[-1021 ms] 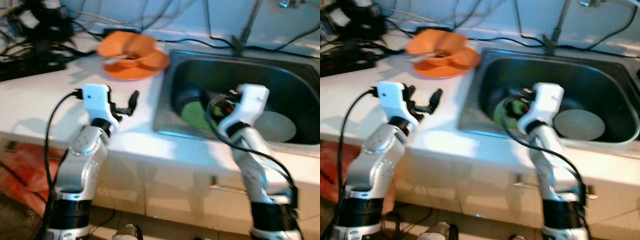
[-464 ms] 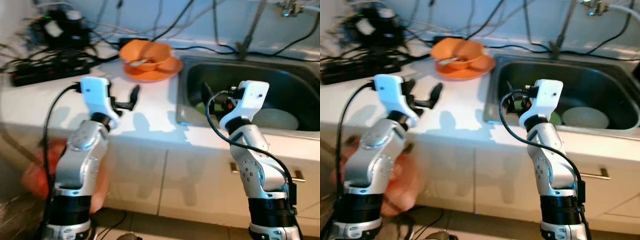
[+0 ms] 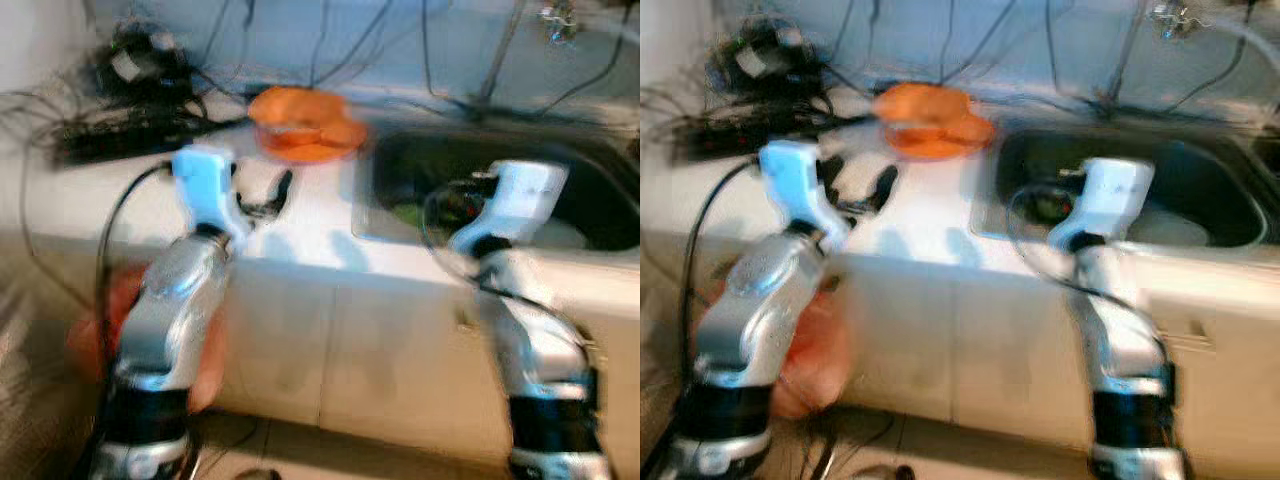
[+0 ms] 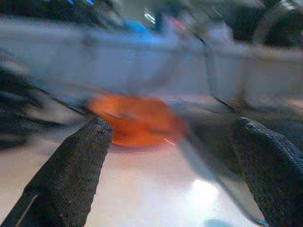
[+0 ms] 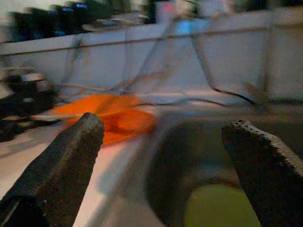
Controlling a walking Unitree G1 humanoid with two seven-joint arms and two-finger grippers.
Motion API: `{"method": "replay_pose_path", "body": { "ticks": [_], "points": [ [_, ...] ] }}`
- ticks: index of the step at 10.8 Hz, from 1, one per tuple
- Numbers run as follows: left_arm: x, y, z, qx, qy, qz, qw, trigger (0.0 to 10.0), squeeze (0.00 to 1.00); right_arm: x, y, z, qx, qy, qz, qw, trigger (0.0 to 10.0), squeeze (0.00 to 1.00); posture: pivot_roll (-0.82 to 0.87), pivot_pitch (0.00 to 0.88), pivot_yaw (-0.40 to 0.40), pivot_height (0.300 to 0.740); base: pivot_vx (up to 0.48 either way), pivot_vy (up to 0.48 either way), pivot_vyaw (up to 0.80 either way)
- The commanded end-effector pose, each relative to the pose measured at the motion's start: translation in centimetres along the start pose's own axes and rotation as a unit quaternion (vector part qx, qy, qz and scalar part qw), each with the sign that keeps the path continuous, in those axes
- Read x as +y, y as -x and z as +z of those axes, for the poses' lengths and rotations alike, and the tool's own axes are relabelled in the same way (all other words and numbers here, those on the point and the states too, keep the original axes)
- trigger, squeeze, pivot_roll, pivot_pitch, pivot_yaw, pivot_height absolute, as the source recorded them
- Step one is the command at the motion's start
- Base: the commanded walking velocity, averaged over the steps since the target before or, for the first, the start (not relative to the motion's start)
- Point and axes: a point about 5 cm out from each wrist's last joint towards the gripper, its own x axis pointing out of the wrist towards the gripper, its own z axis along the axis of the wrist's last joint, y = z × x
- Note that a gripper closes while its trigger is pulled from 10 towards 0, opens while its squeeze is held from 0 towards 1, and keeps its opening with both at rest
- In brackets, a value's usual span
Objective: Kitchen organization
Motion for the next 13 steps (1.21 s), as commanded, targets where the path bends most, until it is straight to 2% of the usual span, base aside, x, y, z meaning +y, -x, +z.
{"method": "replay_pose_path", "body": {
  "ticks": [1, 2, 6, 8, 12, 13],
  "points": [
    [0.18, 0.17, -0.55, 0.013, 0.004, 0.003, 1.000, 10.0, 0.00, 0.29, 0.11, -0.22, -0.001, 0.001, 0.001, 1.000, 10.0, 0.45, 0.07, 0.034, 0.002, 0.740, 0.480, 0.000, 0.00],
    [0.18, 0.11, -0.40, 0.012, 0.002, 0.002, 1.000, 10.0, 0.00, 0.12, -0.10, 0.38, -0.015, 0.007, -0.006, 1.000, 10.0, 0.45, 0.07, 0.034, 0.002, 0.740, 0.480, 0.000, 0.00],
    [0.19, 0.35, -0.73, 0.019, 0.006, 0.001, 1.000, 10.0, 0.00, 0.22, -0.11, 0.33, -0.018, 0.014, -0.007, 1.000, 10.0, 0.45, 0.07, 0.043, 0.000, 0.740, 0.480, 0.000, 0.00],
    [0.05, 0.39, -0.86, 0.022, 0.015, -0.001, 1.000, 10.0, 0.00, 0.43, -0.09, 0.31, -0.018, 0.018, -0.003, 1.000, 10.0, 0.44, 0.07, 0.050, -0.002, 0.740, 0.000, 0.000, 0.00],
    [-0.07, 0.51, -1.00, 0.028, 0.017, -0.002, 0.999, 10.0, 0.00, 0.38, -0.09, 0.19, -0.015, 0.011, -0.004, 1.000, 10.0, 0.43, 0.07, 0.054, -0.004, 0.740, 0.000, 0.000, -0.40],
    [-0.09, 0.51, -1.02, 0.029, 0.018, -0.003, 0.999, 10.0, 0.00, 0.40, -0.11, 0.16, -0.013, 0.010, -0.003, 1.000, 10.0, 0.38, 0.07, 0.054, -0.004, 0.740, 0.000, 0.000, -0.80]
  ]
}}
